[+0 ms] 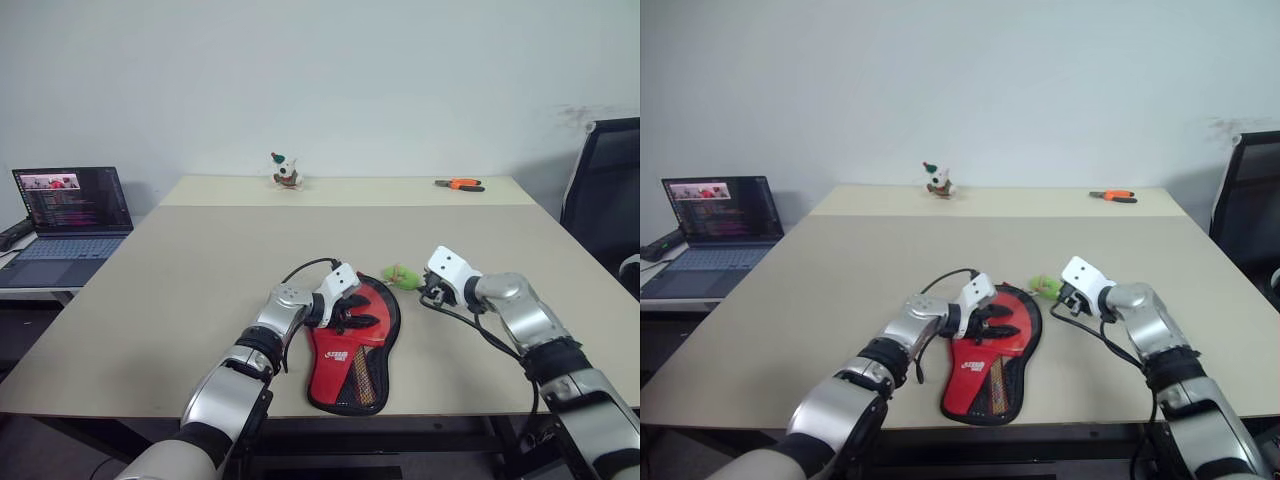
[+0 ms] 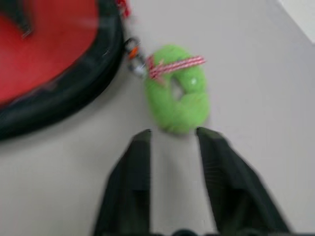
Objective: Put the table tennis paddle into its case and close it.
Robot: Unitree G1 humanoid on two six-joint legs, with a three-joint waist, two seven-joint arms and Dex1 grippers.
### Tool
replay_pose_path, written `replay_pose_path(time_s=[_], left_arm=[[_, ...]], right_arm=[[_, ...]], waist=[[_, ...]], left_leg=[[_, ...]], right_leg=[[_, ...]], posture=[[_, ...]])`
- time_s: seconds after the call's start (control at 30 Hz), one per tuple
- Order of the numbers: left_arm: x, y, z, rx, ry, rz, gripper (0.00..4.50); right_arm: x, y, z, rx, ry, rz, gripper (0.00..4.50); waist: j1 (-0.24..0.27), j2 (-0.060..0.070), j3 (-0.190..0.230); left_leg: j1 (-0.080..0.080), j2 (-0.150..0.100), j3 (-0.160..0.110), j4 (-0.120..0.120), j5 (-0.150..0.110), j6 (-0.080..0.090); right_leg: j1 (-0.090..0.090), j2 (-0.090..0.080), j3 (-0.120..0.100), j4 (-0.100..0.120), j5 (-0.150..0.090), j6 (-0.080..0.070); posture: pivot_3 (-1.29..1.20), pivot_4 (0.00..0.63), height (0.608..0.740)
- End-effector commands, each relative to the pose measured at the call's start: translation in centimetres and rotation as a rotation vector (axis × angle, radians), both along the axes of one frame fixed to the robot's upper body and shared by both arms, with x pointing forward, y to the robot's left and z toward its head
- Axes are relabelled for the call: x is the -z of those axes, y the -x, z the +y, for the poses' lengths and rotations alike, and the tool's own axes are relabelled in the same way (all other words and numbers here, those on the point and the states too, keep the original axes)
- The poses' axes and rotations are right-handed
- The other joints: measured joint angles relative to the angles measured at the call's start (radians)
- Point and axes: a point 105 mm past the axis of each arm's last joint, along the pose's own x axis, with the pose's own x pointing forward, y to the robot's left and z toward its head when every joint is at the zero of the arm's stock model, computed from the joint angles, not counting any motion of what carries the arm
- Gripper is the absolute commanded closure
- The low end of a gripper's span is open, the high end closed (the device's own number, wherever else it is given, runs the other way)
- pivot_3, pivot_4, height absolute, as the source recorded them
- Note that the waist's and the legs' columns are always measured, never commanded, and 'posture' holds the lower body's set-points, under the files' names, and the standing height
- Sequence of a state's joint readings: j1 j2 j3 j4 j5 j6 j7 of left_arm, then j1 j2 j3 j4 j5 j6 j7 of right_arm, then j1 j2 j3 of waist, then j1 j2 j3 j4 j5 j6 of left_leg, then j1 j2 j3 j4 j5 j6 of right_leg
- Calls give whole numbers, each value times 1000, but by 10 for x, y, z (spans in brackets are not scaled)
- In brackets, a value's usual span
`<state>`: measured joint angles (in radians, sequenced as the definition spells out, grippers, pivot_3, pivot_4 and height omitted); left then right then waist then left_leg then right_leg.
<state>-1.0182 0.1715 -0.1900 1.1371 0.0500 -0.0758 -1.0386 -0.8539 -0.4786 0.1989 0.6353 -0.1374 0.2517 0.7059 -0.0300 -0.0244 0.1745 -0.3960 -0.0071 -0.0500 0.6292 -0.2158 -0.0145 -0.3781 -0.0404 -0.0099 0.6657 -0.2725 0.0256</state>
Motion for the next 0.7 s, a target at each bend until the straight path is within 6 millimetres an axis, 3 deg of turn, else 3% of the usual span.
replay_pose_path(time_s=[0.03, 0.17, 0.4, 0.67, 0.7], left_arm=[[32, 9, 15, -20, -93, 90, 1882], [34, 9, 19, -26, -98, 89, 1882], [32, 7, 24, -39, -101, 81, 1882], [31, 6, 30, -55, -106, 72, 1882], [32, 6, 30, -56, -107, 72, 1882]], right_arm=[[-14, -16, -4, 78, -73, -46, 1414], [-16, -31, 7, 154, -169, -39, 14], [8, -29, 18, 66, -10, 11, 14], [19, -27, 24, 80, -44, 63, 14], [19, -27, 26, 81, -47, 63, 184]], waist=[[0, 0, 0], [-3, 0, 0], [-5, 0, 0], [-12, 1, 0], [-14, 1, 0]], left_leg=[[0, 0, 0, 0, 0, 0], [0, 0, 0, 0, 0, 0], [1, 0, 0, 0, 0, 0], [3, 1, 1, 0, 0, 0], [4, 1, 1, 0, 0, 0]], right_leg=[[0, 0, 0, 0, 0, 0], [-1, 0, 1, 1, 0, 0], [-1, 0, 1, 1, 0, 0], [-1, 0, 3, 6, 0, -1], [-1, 0, 3, 7, 0, -1]], posture=[[0, 150, 740], [0, 150, 740], [0, 150, 740], [0, 150, 740], [0, 150, 740]])
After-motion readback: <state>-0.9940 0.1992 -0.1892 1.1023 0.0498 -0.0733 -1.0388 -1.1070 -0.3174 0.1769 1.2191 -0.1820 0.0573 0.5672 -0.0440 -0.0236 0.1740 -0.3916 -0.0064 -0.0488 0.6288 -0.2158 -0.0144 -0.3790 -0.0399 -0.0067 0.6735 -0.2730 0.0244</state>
